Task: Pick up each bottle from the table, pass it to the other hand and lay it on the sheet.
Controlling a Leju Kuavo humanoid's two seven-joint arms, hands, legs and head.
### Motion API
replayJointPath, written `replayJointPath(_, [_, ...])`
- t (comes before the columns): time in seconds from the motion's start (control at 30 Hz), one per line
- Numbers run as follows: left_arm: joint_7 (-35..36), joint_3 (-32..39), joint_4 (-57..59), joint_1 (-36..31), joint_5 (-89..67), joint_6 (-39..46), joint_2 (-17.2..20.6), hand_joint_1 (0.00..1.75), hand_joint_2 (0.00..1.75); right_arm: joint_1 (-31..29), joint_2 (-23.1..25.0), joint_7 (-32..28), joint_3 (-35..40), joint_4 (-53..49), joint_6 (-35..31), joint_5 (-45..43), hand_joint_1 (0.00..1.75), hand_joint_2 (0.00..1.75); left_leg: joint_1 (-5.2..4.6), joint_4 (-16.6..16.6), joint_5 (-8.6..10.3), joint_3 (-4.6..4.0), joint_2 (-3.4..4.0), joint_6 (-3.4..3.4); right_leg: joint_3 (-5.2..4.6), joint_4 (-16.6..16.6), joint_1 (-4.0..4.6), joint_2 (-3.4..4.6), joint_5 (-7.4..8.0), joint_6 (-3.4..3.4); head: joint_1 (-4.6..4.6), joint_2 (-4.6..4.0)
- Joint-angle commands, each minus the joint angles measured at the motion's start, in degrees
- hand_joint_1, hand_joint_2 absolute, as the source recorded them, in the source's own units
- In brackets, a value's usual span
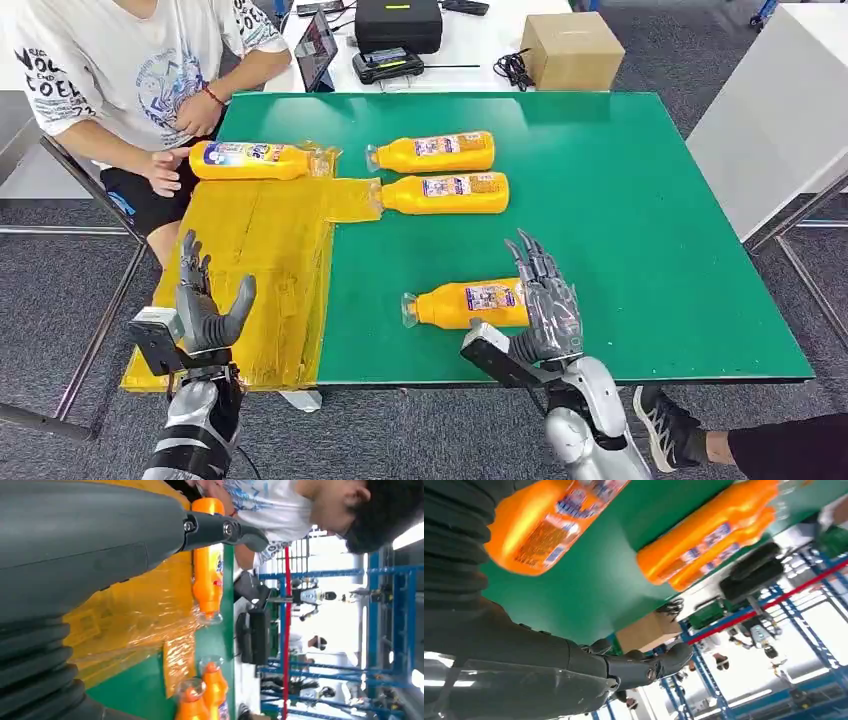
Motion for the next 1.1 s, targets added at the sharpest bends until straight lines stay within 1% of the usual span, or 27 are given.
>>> replayJointPath(0.03, [-0.4,-3.0,5.8,-0.7,-4.1,-1.0,-0.4,0.0,1.75,-8.1,-0.3,0.0,-0.8,15.5,3.7,-1.5,0.0,1.75,0.13,-0.1,-0.11,0.42,0.19,-0.1,0.43,-0.2,0.13,0.15,-0.02,-0.13,-0.02,0.0])
replayJointPath(0.07, [-0.4,-3.0,5.8,-0.7,-4.1,-1.0,-0.4,0.0,1.75,-8.1,-0.3,0.0,-0.8,15.5,3.7,-1.5,0.0,1.75,0.09,-0.1,-0.08,0.32,0.2,-0.07,0.31,-0.1,0.09,0.13,-0.01,-0.1,-0.02,0.0])
replayJointPath(0.1, [-0.4,-3.0,5.8,-0.7,-4.1,-1.0,-0.4,0.0,1.75,-8.1,-0.3,0.0,-0.8,15.5,3.7,-1.5,0.0,1.75,0.12,-0.1,-0.11,0.4,0.19,-0.1,0.4,-0.1,0.13,0.11,-0.04,-0.13,0.0,0.0])
replayJointPath(0.17, [-0.4,-3.0,5.8,-0.7,-4.1,-1.0,-0.4,0.0,1.75,-8.1,-0.3,0.0,-0.8,15.5,3.7,-1.5,0.0,1.75,0.05,0.0,-0.03,0.19,0.06,-0.05,0.2,-0.1,0.05,0.04,-0.03,-0.08,0.0,0.0])
replayJointPath(0.2, [-0.4,-3.0,5.8,-0.7,-4.1,-1.0,-0.4,0.0,1.75,-8.1,-0.3,0.0,-0.8,15.5,3.7,-1.5,0.0,1.75,0.09,0.0,-0.1,0.3,0.1,-0.08,0.31,-0.1,0.09,0.07,-0.07,-0.12,0.0,0.0])
replayJointPath(0.23, [-0.4,-3.1,5.7,-0.8,-4.3,-1.0,-0.2,0.0,1.75,-8.0,-0.1,0.0,-0.9,15.4,3.7,-1.8,0.0,1.75,0.05,0.0,-0.05,0.21,0.08,-0.06,0.21,-0.1,0.05,0.06,-0.04,-0.09,0.0,0.0])
replayJointPath(0.33, [-0.1,-4.5,6.4,-1.2,-6.5,-0.5,-0.4,0.0,1.75,-10.5,0.1,0.4,0.1,19.5,6.8,-2.9,0.0,1.75,0.1,0.0,-0.11,0.3,0.12,-0.1,0.31,-0.1,0.1,0.09,-0.07,-0.13,0.0,0.0])
replayJointPath(0.37, [0.0,-4.6,7.0,-1.5,-6.6,-0.6,-0.5,0.0,1.75,-11.6,0.2,0.1,0.3,21.3,7.7,-3.5,0.0,1.75,0.06,0.0,-0.04,0.2,0.07,-0.07,0.21,-0.1,0.06,0.05,-0.04,-0.09,0.0,0.0])
replayJointPath(0.4, [0.0,-4.8,7.4,-1.7,-6.8,-0.6,-0.6,0.0,1.75,-12.4,0.5,-0.5,0.6,22.9,8.9,-4.7,0.0,1.75,0.09,0.0,-0.1,0.33,0.13,-0.1,0.34,-0.1,0.1,0.1,-0.07,-0.13,0.0,0.0])
replayJointPath(0.43, [0.0,-4.8,7.7,-1.9,-6.8,-0.8,-0.6,0.0,1.75,-13.1,0.3,-0.6,0.9,24.0,10.0,-5.3,0.0,1.75,0.05,0.0,-0.02,0.17,0.07,-0.06,0.18,-0.1,0.05,0.05,-0.02,-0.08,0.0,0.0])
replayJointPath(0.47, [-0.1,-5.0,8.0,-2.1,-7.0,-0.7,-0.6,0.0,1.75,-14.2,0.4,-0.8,1.4,26.1,11.9,-6.4,0.0,1.75,0.12,0.0,-0.09,0.31,0.17,-0.1,0.32,-0.1,0.12,0.14,-0.03,-0.13,0.0,0.0])
replayJointPath(0.5, [-0.1,-5.1,8.2,-2.3,-7.1,-0.8,-0.5,0.0,1.75,-15.0,0.1,-0.9,2.1,27.2,12.8,-6.8,0.0,1.75,0.06,0.0,-0.04,0.21,0.15,-0.07,0.2,-0.1,0.06,0.12,-0.01,-0.09,0.0,0.0])
replayJointPath(0.57, [-0.1,-5.2,8.2,-2.4,-7.2,-0.8,-0.6,0.0,1.75,-15.1,-0.1,-0.9,2.0,27.3,12.8,-6.8,0.0,1.75,0.06,0.0,-0.02,0.16,0.1,-0.07,0.17,0.0,0.06,0.07,-0.01,-0.08,0.0,0.0])
replayJointPath(0.6, [-0.1,-5.2,8.2,-2.4,-7.2,-0.8,-0.6,0.0,1.75,-15.1,-0.1,-0.9,2.0,27.3,12.8,-6.8,0.0,1.75,0.1,0.0,-0.06,0.28,0.11,-0.1,0.3,-0.1,0.1,0.07,-0.04,-0.13,0.0,0.0])
replayJointPath(0.63, [-0.1,-5.2,8.2,-2.4,-7.2,-0.8,-0.6,0.0,1.75,-15.1,-0.1,-0.9,2.0,27.3,12.8,-6.8,0.0,1.75,0.08,0.0,-0.03,0.18,0.06,-0.07,0.2,-0.1,0.08,0.03,-0.03,-0.09,0.0,0.0])
replayJointPath(0.73, [-0.1,-5.2,8.2,-2.4,-7.2,-0.8,-0.6,0.0,1.75,-15.1,-0.1,-0.9,2.0,27.3,12.8,-6.8,0.0,1.75,0.12,0.0,-0.12,0.31,0.1,-0.09,0.34,-0.1,0.12,0.07,-0.09,-0.14,0.0,0.0])
replayJointPath(0.8, [-0.1,-5.2,8.2,-2.4,-7.2,-0.8,-0.6,0.0,1.75,-15.1,-0.1,-0.9,2.0,27.3,12.8,-6.8,0.0,1.75,0.06,0.0,-0.04,0.17,0.06,-0.06,0.18,0.0,0.06,0.04,-0.05,-0.08,0.0,0.0])
replayJointPath(0.83, [-0.1,-5.2,8.2,-2.4,-7.2,-0.8,-0.6,0.0,1.75,-15.1,-0.1,-0.9,2.0,27.3,12.8,-6.8,0.0,1.75,0.11,0.0,-0.12,0.31,0.09,-0.1,0.34,0.0,0.11,0.06,-0.11,-0.13,0.0,0.0])
replayJointPath(0.87, [-0.1,-5.2,8.2,-2.4,-7.2,-0.8,-0.6,0.0,1.75,-15.1,-0.1,-0.9,2.0,27.3,12.8,-6.8,0.0,1.75,0.05,0.0,-0.05,0.2,0.05,-0.06,0.22,0.0,0.05,0.03,-0.06,-0.09,0.0,0.0])
replayJointPath(0.9, [-0.1,-5.2,8.2,-2.4,-7.2,-0.8,-0.6,0.0,1.75,-15.1,-0.1,-0.9,2.0,27.3,12.8,-6.8,0.0,1.75,0.1,0.0,-0.11,0.31,0.08,-0.1,0.34,0.0,0.1,0.05,-0.11,-0.14,0.0,0.0])
replayJointPath(0.97, [-0.1,-5.2,8.2,-2.4,-7.2,-0.8,-0.6,0.0,1.75,-15.1,-0.1,-0.9,2.0,27.3,12.8,-6.8,0.0,1.75,0.04,0.0,-0.02,0.14,0.05,-0.06,0.15,0.0,0.04,0.03,-0.04,-0.08,0.0,0.0])
replayJointPath(1.0, [-0.1,-5.2,8.2,-2.4,-7.2,-0.8,-0.6,0.0,1.75,-15.1,-0.1,-0.9,2.0,27.3,12.8,-6.8,0.0,1.75,0.1,0.0,-0.09,0.26,0.09,-0.09,0.28,0.0,0.1,0.06,-0.08,-0.12,0.0,0.0])
replayJointPath(1.03, [-0.1,-5.2,8.2,-2.4,-7.2,-0.8,-0.6,0.0,1.75,-15.1,-0.1,-0.9,2.0,27.3,12.8,-6.8,0.0,1.75,0.05,0.0,-0.02,0.13,0.04,-0.06,0.15,0.0,0.05,0.03,-0.03,-0.08,0.0,0.0])
replayJointPath(1.07, [-0.1,-5.2,8.2,-2.4,-7.2,-0.8,-0.6,0.0,1.75,-15.1,-0.1,-0.9,2.0,27.3,12.8,-6.8,0.0,1.75,0.1,0.0,-0.08,0.23,0.07,-0.1,0.26,0.0,0.1,0.05,-0.07,-0.12,0.0,0.0])
replayJointPath(1.1, [-0.1,-5.2,8.2,-2.4,-7.2,-0.8,-0.6,0.0,1.75,-15.1,-0.1,-0.9,2.0,27.3,12.8,-6.8,0.0,1.75,0.06,0.0,-0.03,0.14,0.05,-0.07,0.16,0.0,0.06,0.03,-0.03,-0.09,0.0,0.0])
